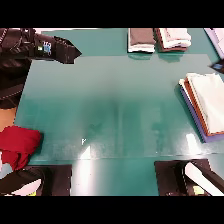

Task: Fold the shirts.

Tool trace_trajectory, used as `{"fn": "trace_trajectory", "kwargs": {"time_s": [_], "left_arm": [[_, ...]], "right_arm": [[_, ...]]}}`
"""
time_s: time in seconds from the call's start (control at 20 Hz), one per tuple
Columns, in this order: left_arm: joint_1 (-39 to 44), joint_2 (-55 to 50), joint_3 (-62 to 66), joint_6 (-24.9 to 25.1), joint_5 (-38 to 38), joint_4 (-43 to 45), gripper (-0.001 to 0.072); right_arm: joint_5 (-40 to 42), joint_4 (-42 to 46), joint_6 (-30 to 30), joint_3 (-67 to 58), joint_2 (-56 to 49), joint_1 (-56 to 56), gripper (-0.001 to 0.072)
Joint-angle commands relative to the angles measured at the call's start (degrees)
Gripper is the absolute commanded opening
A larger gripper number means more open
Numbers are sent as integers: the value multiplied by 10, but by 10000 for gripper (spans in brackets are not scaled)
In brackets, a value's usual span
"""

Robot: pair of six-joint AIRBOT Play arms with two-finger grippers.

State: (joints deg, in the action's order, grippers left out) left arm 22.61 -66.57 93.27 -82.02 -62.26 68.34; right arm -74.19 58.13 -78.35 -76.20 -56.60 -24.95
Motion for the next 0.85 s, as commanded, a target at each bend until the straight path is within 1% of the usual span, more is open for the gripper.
{"fn": "trace_trajectory", "kwargs": {"time_s": [0.0,0.1,0.15,0.2,0.3,0.35,0.45,0.8], "left_arm": [[0,0,0,0,-4,2,32],[0,0,0,0,-2,2,32],[0,0,0,0,-2,2,32],[0,0,0,0,-2,2,32],[0,0,0,0,-2,2,32],[0,0,0,0,-2,2,32],[0,0,0,0,-1,2,32],[0,0,0,0,-2,2,32]], "right_arm": [[47,-24,0,-6,0,184,545],[85,-24,0,-6,0,266,544],[101,-24,0,-6,0,301,487],[113,-24,0,-6,0,330,352],[124,-24,0,-6,0,373,32],[127,-24,0,-6,0,387,18],[127,-24,0,-6,0,401,18],[120,-25,0,-6,0,402,18]]}}
